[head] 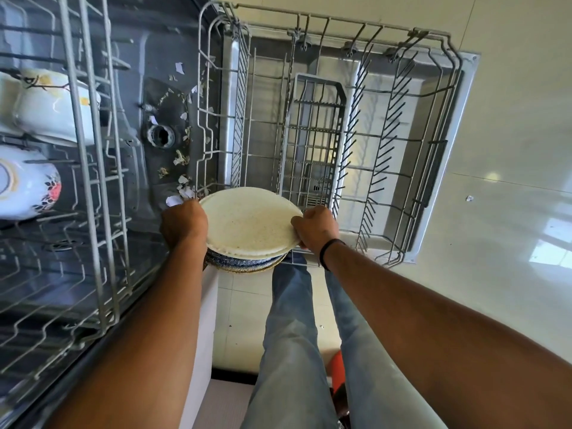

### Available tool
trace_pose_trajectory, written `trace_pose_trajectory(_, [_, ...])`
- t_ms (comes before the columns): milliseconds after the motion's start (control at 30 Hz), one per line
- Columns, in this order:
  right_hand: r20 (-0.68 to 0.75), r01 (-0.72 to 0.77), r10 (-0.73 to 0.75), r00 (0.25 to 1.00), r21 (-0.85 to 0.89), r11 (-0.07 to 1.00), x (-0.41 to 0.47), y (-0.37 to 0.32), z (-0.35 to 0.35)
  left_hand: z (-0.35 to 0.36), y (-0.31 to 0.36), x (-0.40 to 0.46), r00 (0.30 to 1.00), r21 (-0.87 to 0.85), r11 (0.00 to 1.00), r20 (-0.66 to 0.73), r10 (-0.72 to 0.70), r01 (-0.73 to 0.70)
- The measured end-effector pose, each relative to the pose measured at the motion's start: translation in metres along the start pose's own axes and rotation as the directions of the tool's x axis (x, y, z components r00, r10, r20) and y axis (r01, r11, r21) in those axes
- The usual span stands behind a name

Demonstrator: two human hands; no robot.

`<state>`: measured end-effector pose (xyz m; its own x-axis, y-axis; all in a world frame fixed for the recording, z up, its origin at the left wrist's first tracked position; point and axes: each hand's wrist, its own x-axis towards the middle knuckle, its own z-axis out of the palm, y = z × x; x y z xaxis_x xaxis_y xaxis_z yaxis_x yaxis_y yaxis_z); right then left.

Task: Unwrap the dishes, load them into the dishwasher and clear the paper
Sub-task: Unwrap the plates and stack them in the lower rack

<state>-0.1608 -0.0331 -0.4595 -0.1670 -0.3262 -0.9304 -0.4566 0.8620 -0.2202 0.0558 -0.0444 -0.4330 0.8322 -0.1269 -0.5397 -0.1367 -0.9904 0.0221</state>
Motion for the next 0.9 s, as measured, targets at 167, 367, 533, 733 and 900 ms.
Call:
trace_pose_trajectory(167, [0.051,-0.017,0.019,0.999,-0.037,0.999,-0.018,0.008,0.0,-0.011,-0.012,-0.003,1.0,-0.003,1.0,-0.005,-0.015,0.015])
trace_pose_trajectory(367, [0.004,-0.031,0.031,1.0,0.045,0.999,-0.02,0.017,0.006,-0.004,-0.016,-0.01,0.999,0.004,0.999,-0.016,0.049,-0.049])
trace_pose_trajectory(533, [-0.011,-0.03,0.03,0.999,0.037,0.999,-0.015,0.012,0.004,0.001,-0.014,-0.019,0.999,0.052,0.997,0.006,0.051,-0.052])
trace_pose_trajectory(733, [0.013,-0.062,0.062,0.998,0.024,0.998,0.01,0.003,0.008,0.009,-0.012,0.0,0.993,0.151,0.984,0.077,0.085,-0.096])
trace_pose_trajectory(900, [0.077,-0.058,0.063,0.995,-0.061,0.996,0.028,-0.003,0.014,0.012,-0.012,0.018,0.99,0.15,0.982,0.101,0.098,-0.113])
